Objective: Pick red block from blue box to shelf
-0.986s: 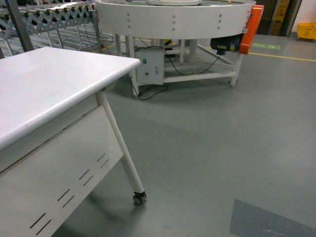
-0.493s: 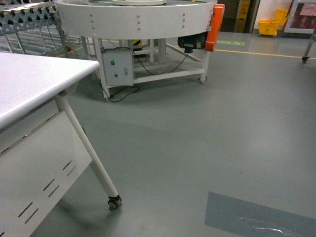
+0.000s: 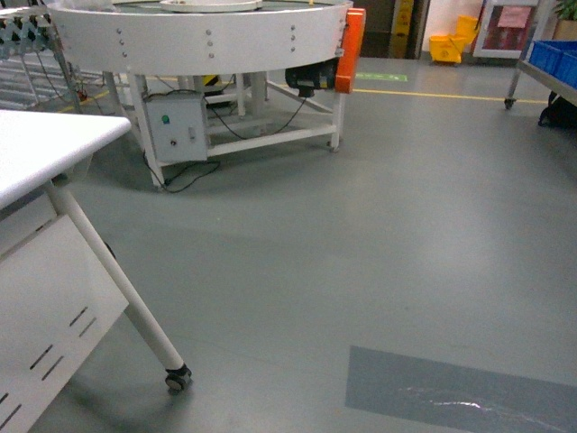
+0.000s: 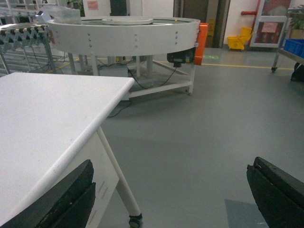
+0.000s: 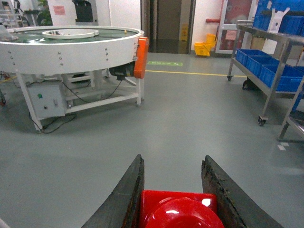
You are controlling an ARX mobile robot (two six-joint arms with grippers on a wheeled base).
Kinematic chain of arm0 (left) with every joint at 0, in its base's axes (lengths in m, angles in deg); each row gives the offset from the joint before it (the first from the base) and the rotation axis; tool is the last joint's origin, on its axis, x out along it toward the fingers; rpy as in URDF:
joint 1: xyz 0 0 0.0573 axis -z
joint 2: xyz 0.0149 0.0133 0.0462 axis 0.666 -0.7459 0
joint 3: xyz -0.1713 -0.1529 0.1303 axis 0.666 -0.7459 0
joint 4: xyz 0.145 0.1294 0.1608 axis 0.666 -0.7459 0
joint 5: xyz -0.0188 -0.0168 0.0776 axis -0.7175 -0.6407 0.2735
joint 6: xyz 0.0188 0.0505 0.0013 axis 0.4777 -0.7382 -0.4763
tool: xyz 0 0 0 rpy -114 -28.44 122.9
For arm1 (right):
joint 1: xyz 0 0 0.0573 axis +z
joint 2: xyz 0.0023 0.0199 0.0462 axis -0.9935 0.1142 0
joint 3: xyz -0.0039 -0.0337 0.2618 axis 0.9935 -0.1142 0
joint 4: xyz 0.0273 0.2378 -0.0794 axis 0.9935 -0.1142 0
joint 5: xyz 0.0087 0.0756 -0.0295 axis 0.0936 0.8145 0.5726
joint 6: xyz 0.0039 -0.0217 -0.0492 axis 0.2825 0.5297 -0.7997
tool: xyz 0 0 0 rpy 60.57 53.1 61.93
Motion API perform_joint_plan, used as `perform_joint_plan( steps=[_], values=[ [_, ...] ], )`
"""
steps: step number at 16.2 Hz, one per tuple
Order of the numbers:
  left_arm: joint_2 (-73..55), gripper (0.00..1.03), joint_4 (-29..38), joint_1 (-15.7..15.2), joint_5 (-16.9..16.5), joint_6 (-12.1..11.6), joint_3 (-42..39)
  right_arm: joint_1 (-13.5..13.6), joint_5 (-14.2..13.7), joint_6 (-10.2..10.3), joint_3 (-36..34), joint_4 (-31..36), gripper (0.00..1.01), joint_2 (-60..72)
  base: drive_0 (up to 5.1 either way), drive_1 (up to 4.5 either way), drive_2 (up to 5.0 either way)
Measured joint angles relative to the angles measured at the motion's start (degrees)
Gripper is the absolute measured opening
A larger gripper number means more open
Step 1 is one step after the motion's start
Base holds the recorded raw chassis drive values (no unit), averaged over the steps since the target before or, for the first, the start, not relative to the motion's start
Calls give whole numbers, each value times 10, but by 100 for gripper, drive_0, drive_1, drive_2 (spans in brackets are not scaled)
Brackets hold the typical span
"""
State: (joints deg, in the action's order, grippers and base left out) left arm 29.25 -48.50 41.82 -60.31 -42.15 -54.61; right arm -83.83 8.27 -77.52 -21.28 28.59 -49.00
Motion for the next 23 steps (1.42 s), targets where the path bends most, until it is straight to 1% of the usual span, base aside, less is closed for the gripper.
perform_joint_plan(
  steps=[9, 15, 23],
  values=[
    [0, 98, 0, 0, 0, 0, 0, 1, 0, 0, 0, 0, 29, 0, -25, 377, -427],
    [0, 98, 0, 0, 0, 0, 0, 1, 0, 0, 0, -1, 29, 0, -151, 263, -564],
    [0, 98, 0, 0, 0, 0, 0, 1, 0, 0, 0, 0, 29, 0, 5, 418, -409]
  ],
)
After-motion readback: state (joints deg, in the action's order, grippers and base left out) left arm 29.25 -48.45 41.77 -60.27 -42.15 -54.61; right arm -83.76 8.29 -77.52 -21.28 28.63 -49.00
